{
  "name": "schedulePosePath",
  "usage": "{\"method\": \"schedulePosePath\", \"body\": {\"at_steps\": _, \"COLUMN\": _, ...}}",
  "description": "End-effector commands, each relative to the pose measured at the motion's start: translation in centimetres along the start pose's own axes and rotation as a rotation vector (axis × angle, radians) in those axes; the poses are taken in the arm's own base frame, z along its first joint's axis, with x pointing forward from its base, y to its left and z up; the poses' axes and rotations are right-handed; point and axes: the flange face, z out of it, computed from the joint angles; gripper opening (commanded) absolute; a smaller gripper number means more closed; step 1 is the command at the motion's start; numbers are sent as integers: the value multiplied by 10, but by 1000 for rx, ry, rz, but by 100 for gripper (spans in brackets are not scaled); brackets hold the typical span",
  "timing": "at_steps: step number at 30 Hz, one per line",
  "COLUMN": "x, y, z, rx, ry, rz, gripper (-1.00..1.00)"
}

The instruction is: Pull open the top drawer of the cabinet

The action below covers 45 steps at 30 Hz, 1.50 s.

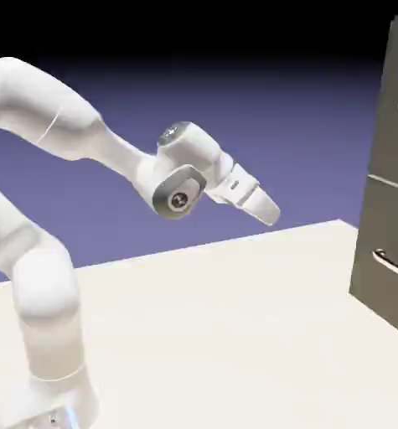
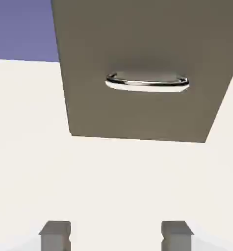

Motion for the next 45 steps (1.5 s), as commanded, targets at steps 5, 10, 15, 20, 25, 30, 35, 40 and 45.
{"method": "schedulePosePath", "body": {"at_steps": 5, "x": 38, "y": -28, "z": 7, "rx": 58, "ry": 61, "rz": 194, "gripper": 0}}
{"method": "schedulePosePath", "body": {"at_steps": 10, "x": 75, "y": -53, "z": 16, "rx": 125, "ry": 113, "rz": 383, "gripper": 0}}
{"method": "schedulePosePath", "body": {"at_steps": 15, "x": 110, "y": -74, "z": 26, "rx": 201, "ry": 156, "rz": 565, "gripper": 0}}
{"method": "schedulePosePath", "body": {"at_steps": 20, "x": 142, "y": -93, "z": 38, "rx": 286, "ry": 186, "rz": 739, "gripper": 0}}
{"method": "schedulePosePath", "body": {"at_steps": 25, "x": 171, "y": -110, "z": 51, "rx": 380, "ry": 201, "rz": 902, "gripper": 0}}
{"method": "schedulePosePath", "body": {"at_steps": 30, "x": 196, "y": -126, "z": 65, "rx": 479, "ry": 200, "rz": 1053, "gripper": 0}}
{"method": "schedulePosePath", "body": {"at_steps": 35, "x": 217, "y": -139, "z": 81, "rx": 581, "ry": 178, "rz": 1191, "gripper": 0}}
{"method": "schedulePosePath", "body": {"at_steps": 40, "x": 232, "y": -152, "z": 97, "rx": 683, "ry": 134, "rz": 1316, "gripper": 0}}
{"method": "schedulePosePath", "body": {"at_steps": 45, "x": 242, "y": -164, "z": 113, "rx": 778, "ry": 65, "rz": 1427, "gripper": 0}}
